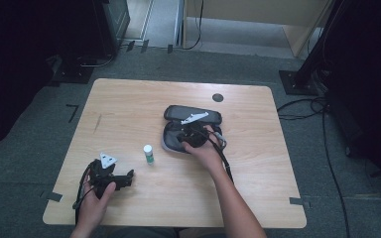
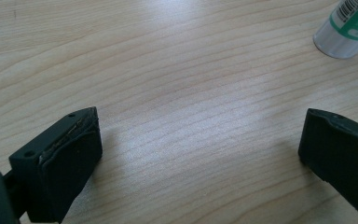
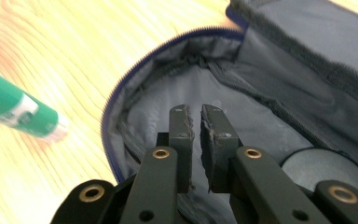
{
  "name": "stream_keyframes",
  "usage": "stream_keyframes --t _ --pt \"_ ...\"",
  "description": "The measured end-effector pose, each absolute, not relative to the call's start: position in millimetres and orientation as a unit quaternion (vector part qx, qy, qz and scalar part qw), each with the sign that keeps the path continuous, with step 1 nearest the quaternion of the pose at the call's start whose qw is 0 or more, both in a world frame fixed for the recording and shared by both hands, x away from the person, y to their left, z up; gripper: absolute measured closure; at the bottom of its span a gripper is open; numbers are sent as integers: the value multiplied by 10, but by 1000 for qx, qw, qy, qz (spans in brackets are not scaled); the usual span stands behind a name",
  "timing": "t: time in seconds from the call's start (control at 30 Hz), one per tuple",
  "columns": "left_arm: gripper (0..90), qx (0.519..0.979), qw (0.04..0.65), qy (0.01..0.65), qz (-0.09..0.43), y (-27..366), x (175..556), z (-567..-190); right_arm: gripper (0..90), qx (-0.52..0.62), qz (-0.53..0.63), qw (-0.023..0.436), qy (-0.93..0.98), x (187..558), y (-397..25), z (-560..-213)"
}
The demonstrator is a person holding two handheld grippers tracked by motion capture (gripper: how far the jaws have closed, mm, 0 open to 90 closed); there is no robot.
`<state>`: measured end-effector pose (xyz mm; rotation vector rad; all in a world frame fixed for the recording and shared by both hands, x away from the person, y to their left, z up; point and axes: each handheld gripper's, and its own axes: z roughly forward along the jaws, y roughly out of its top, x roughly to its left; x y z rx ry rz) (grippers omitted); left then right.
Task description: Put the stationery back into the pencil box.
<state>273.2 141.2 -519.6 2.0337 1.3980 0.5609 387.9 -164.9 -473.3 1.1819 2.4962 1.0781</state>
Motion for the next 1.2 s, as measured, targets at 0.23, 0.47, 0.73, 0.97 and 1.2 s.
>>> stream_keyframes --t 0.23,0.47,0.73,0.97,1.2 --pt "0 766 301 527 212 1412 2732 -5196 713 391 411 95 818 3739 -1536 -4626" --pt "0 766 301 527 212 1414 2733 -5196 597 381 448 103 802 3526 -1392 -4458" --pt "0 766 301 527 212 1412 2732 -5196 561 357 476 86 799 3361 -1210 -4335" --pt "0 766 301 527 212 1412 2733 -5196 491 349 481 68 802 3293 -1056 -4339" --pt "0 766 301 527 212 1412 2733 -5196 470 344 466 89 811 3261 -912 -4396"
